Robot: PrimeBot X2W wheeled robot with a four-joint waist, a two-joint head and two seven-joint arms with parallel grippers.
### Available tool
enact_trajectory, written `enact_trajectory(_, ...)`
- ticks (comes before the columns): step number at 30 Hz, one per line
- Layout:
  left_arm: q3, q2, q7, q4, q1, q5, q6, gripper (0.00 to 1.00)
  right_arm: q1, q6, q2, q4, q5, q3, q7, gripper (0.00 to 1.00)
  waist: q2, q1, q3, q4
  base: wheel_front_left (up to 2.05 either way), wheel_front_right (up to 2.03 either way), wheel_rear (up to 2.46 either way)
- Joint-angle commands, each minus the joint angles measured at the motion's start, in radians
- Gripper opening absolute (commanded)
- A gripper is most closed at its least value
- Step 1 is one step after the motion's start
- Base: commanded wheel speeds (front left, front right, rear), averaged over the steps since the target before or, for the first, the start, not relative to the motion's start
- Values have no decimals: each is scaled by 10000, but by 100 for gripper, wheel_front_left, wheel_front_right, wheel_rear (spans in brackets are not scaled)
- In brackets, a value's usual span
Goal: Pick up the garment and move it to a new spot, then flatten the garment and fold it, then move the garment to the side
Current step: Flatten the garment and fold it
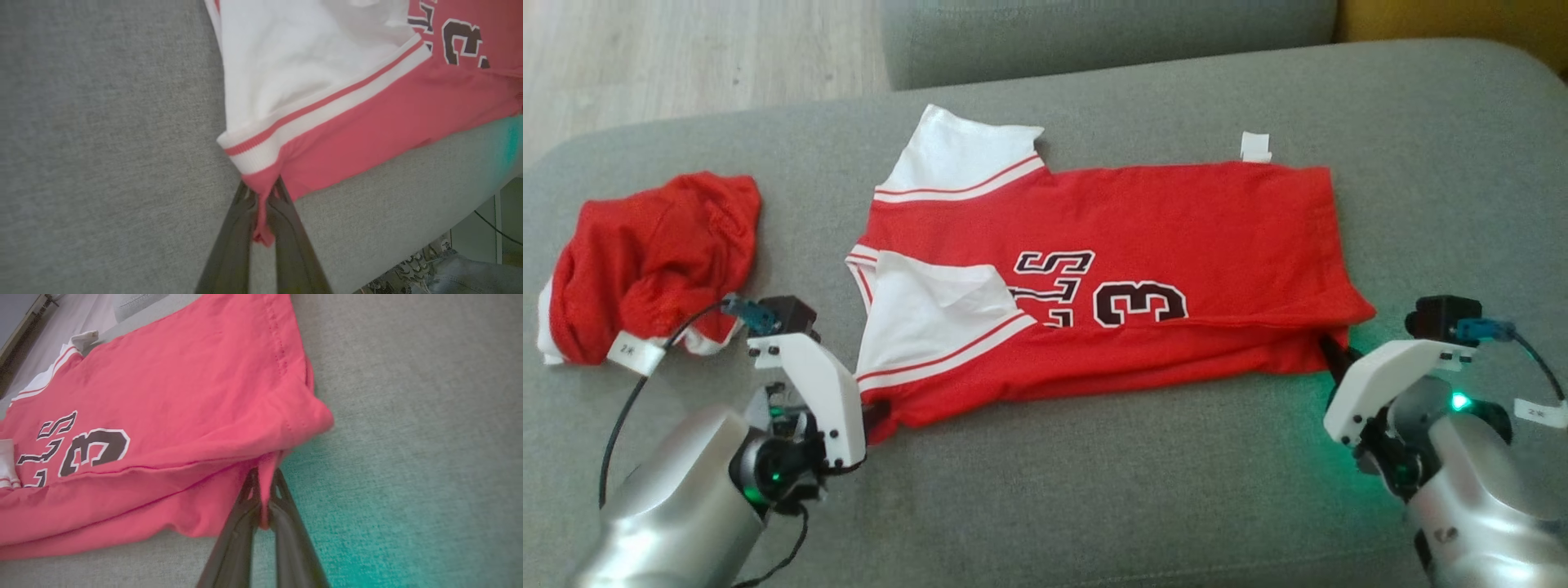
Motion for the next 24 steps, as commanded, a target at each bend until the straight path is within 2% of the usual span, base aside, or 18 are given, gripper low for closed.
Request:
enact_trajectory(1, 501, 434, -78, -238, -390, -42, -78, 0, -116, 67, -325, -315, 88, 309, -59, 0, 0, 0, -210, 17, 0, 0, 0)
enact_trajectory(5, 394, 987, 339, -744, -38, -90, -167, 0, 209, 67, -1083, -569, 191, 733, 779, 0, 0, 0, -526, 62, 0, 0, 0)
enact_trajectory(11, 356, 1755, 723, -1985, 729, -207, 72, 0, 1089, 67, -2129, -1638, 436, 923, 1913, 0, 0, 0, -721, 139, 0, 0, 0)
enact_trajectory(17, 266, 2149, 1008, -3370, 1710, -464, 483, 0, 2217, 67, -2596, -2751, 574, 683, 2720, 0, 0, 0, -760, 177, 0, 0, 0)
enact_trajectory(22, 175, 2350, 1096, -4271, 2483, -608, 917, 0, 3201, 67, -2626, -3792, 251, -40, 3293, 0, 0, 0, -768, 143, 0, 0, 0)
enact_trajectory(24, 173, 2379, 1076, -4404, 2610, -624, 1004, 100, 3409, 67, -2490, -4161, 69, -378, 3382, 83, 0, 0, -779, 109, 0, 0, 0)
